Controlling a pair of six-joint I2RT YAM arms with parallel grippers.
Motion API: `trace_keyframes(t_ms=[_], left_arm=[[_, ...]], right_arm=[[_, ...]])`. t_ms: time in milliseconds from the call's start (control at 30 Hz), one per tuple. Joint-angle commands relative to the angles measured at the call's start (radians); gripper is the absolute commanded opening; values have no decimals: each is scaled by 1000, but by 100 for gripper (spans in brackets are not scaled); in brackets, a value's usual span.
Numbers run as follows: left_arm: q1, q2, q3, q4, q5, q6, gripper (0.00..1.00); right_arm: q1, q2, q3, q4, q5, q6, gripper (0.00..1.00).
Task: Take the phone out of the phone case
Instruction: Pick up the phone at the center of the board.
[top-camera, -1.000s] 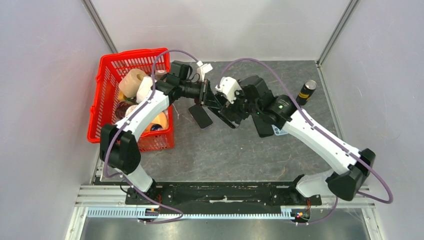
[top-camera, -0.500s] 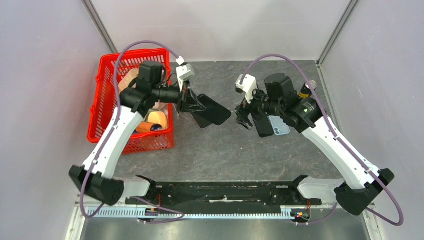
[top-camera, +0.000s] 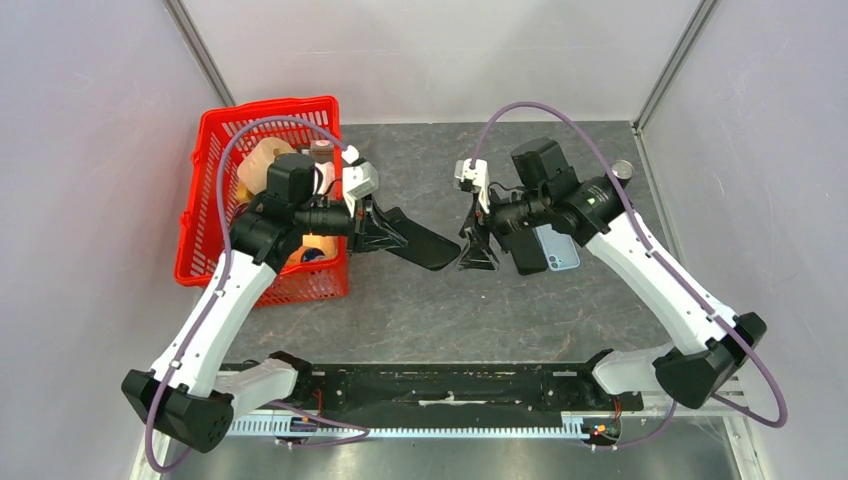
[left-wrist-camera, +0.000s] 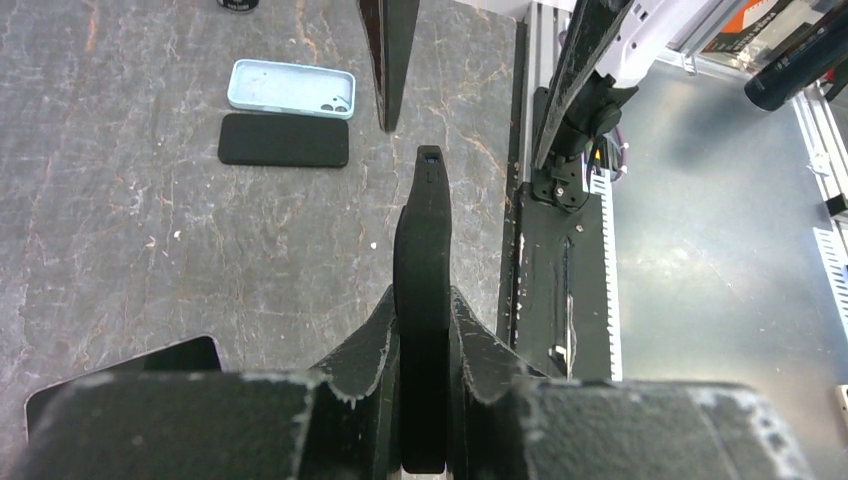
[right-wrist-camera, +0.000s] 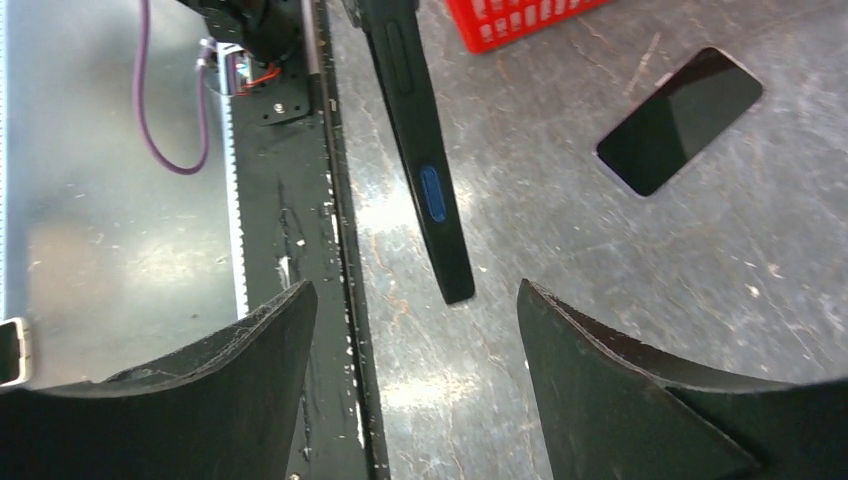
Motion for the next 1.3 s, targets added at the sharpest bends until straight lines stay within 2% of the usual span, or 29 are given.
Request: trace_keyframes(t_ms=[0,100,167,467,500,600,667,700,733,767,933,1267], left_arm=[[-15,-10,1,199,42,-88,2],[-32,-5,-1,229,41,-111,2],[-40,-4,-11,253,39,-127,2],[-43,-7,-99,447,25,-289,3],[-44,-7,-112,473,22,-314,10],[-44,-5,-134,519,26,-363,38],[-43,-2,-136,535,28,-395,50],[-44,3,-132,541,28,-414,58],[-45,9,-127,549,25,-431,72],[-46,14,-124,559,17,-451,78],[-55,55,-119,608,7,-528,79],[-65,107,-100,647,13,-599,59]], right_arm=[[-3,48,48,-4,-127,12,79],[-3,79,47,14,-139,18,76],[-1,95,47,26,-153,21,69],[-2,112,64,-5,-200,-20,5],[-2,106,62,-12,-193,-27,0],[-2,83,49,-28,-164,-47,0],[-2,69,36,-26,-139,-55,0],[-3,64,32,-26,-127,-56,0],[-3,62,29,-26,-112,-60,0],[-3,59,25,-26,-107,-64,0],[-3,62,21,-34,-93,-87,0],[3,53,-6,-40,-55,-123,0]])
